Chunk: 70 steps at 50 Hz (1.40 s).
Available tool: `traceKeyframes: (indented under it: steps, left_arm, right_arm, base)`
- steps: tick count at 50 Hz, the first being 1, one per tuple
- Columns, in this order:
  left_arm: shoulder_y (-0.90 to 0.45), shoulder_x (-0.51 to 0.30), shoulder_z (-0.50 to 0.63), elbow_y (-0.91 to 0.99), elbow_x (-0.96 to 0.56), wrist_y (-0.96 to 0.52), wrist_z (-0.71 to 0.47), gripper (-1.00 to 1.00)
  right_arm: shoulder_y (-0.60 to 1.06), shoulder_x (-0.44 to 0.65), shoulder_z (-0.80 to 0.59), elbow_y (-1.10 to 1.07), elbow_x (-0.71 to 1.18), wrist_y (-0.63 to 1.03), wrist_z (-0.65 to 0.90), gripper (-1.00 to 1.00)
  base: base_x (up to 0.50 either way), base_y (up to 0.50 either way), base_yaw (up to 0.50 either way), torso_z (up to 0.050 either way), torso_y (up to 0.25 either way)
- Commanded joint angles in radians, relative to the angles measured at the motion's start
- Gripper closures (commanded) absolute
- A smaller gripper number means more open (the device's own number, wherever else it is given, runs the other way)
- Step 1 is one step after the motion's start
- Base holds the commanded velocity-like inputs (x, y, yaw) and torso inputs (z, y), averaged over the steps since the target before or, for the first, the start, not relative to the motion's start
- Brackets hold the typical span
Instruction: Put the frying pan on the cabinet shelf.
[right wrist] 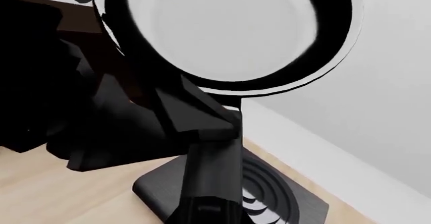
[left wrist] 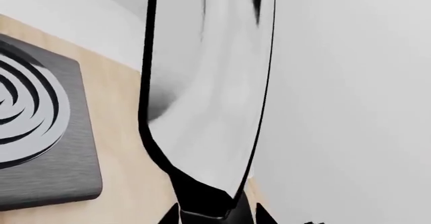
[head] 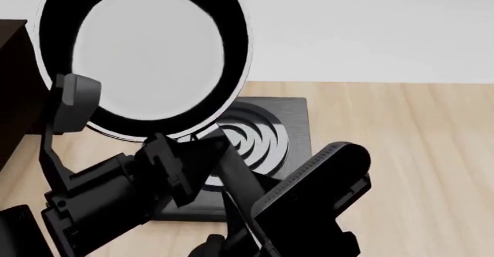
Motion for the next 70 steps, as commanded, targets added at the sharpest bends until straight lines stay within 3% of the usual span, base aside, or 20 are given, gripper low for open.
traceKeyframes:
  steps: [1,20,21,37,56,70]
  left_arm:
    - [-0.002,0.006,-0.002,-0.012,-0.001,0.034,0.018,1.00]
    - [-0.014,0.008,0.003,0.013,-0.004,0.089,0.013,1.00]
    - [-0.017,0.005,0.002,0.010,0.002,0.093,0.018,1.00]
    - [-0.045,-0.014,0.002,0.011,0.032,0.130,0.033,1.00]
    - [-0.205,-0.060,-0.056,-0.149,-0.016,0.191,0.018,1.00]
    - [-0.244,-0.156,-0.141,-0.229,-0.029,0.238,0.013,1.00]
  right_arm:
    - [0.000,0.000,0.026,-0.053,-0.049,0.011,0.017,1.00]
    - [-0.015,0.004,0.005,-0.054,-0.064,-0.007,0.035,1.00]
    - [-0.019,0.002,0.007,-0.047,-0.066,-0.010,0.038,-1.00]
    - [-0.045,0.011,0.018,-0.061,-0.054,-0.005,0.049,-1.00]
    - [-0.077,0.005,0.051,-0.083,-0.024,0.000,0.067,-1.00]
    - [-0.091,0.008,0.046,-0.080,-0.028,-0.022,0.073,-1.00]
  base:
    - [0.00,0.00,0.00,0.000,0.000]
    - [0.00,0.00,0.00,0.001,0.002]
    - [0.00,0.00,0.00,0.000,0.000]
    - [0.00,0.00,0.00,0.001,0.002]
    - [0.00,0.00,0.00,0.001,0.002]
    - [0.00,0.00,0.00,0.000,0.002]
